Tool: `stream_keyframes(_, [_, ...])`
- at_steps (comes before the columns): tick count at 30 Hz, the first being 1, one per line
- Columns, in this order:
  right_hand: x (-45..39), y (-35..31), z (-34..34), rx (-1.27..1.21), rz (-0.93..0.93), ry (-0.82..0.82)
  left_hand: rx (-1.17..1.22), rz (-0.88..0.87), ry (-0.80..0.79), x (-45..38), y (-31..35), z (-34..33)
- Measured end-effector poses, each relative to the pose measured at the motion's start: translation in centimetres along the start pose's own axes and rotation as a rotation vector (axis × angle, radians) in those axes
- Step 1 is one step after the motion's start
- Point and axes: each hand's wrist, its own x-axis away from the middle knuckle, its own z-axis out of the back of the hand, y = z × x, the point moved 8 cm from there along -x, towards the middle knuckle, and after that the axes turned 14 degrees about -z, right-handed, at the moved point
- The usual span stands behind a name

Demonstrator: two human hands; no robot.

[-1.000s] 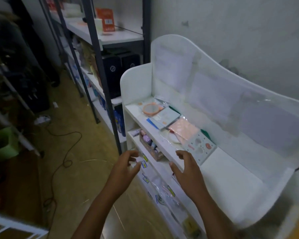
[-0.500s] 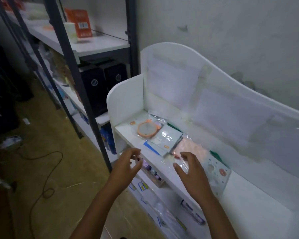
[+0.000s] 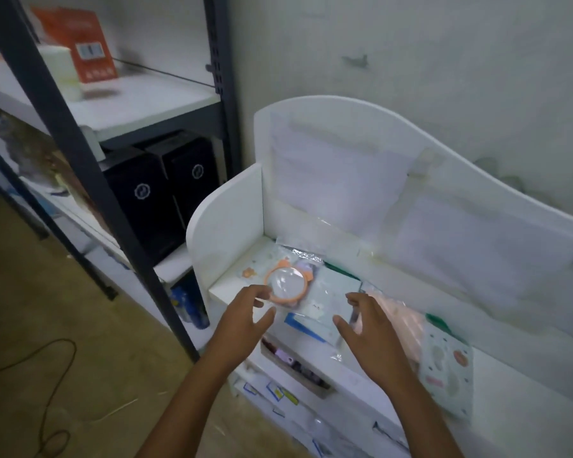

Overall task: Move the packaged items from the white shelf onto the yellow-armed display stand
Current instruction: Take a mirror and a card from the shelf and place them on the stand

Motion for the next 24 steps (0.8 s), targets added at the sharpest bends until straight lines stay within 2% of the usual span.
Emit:
stream_keyframes(5, [-3.5,-0.5,-0.9,0.005,0.008,-0.018,0.008,0.053,-0.006,-3.6,-1.9,-0.8])
stream_keyframes(9, [-6.0,-0.1,-1.5,-0.071,-0.011,-0.051,-0.087,0.112,-0.055,-5.7,-3.7,-2.0])
stream_keyframes(15, [-7.8,0.0,-1.7,-0.012,-0.025,-0.022,-0.294,0.247,-0.131,-7.9,-6.6,-3.1])
stream_keyframes(18, [-8.2,0.5,-1.6,-0.025,-0.056,0.01,-0.387,0.295,-0.236,-8.6,-7.7,-4.1])
stream_keyframes(24, [-7.4,1.1,-1.1,-0.021,-0.129,0.13,-0.326,0.328,-0.238,-9.6,-9.1,-4.2])
